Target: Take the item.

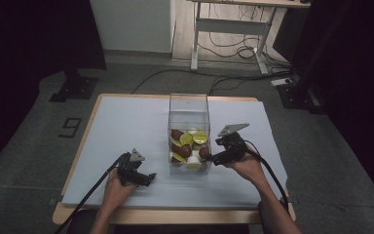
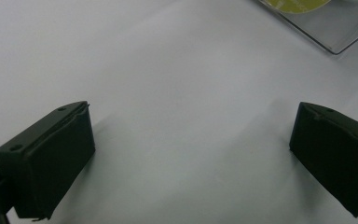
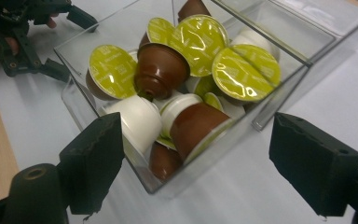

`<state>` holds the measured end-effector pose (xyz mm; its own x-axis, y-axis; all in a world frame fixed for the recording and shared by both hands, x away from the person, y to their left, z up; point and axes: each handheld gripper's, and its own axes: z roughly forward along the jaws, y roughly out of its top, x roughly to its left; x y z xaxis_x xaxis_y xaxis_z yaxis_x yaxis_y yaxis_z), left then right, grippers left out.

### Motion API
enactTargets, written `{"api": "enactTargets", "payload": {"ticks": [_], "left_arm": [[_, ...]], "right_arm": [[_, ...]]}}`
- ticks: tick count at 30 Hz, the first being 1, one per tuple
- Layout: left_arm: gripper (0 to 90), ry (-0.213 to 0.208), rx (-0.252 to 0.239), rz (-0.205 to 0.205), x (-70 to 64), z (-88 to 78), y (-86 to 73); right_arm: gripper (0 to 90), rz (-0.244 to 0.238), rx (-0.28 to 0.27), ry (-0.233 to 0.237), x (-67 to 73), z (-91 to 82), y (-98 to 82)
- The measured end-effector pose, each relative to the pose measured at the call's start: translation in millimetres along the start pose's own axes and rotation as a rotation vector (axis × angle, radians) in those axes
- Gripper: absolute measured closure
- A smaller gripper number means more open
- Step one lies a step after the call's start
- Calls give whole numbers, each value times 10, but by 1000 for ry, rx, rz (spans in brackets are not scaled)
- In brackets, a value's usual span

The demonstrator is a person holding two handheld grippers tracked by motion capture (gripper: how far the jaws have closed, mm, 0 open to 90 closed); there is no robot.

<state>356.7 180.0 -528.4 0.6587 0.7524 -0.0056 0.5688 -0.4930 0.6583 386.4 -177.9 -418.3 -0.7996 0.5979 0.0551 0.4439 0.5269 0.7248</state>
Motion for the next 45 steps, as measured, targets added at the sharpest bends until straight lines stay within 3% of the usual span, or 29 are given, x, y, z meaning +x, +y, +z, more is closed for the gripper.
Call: {"api": "enactTargets", "payload": {"ticks": [19, 25, 35, 38, 45], "left_arm": [[0, 0, 0, -1, -1, 0, 0], [0, 0, 0, -1, 0, 0, 0], [0, 0, 0, -1, 0, 0, 0], [0, -1, 0, -1, 0, 0, 0], [0, 0, 0, -1, 0, 0, -1]], "right_arm": [[268, -32, 10, 64, 100, 306, 241], [258, -17, 48, 89, 94, 420, 313], [259, -55, 85, 72, 140, 599, 388], [243, -68, 105, 46, 145, 660, 400], [302, -96, 135, 42, 180, 777, 449]]}}
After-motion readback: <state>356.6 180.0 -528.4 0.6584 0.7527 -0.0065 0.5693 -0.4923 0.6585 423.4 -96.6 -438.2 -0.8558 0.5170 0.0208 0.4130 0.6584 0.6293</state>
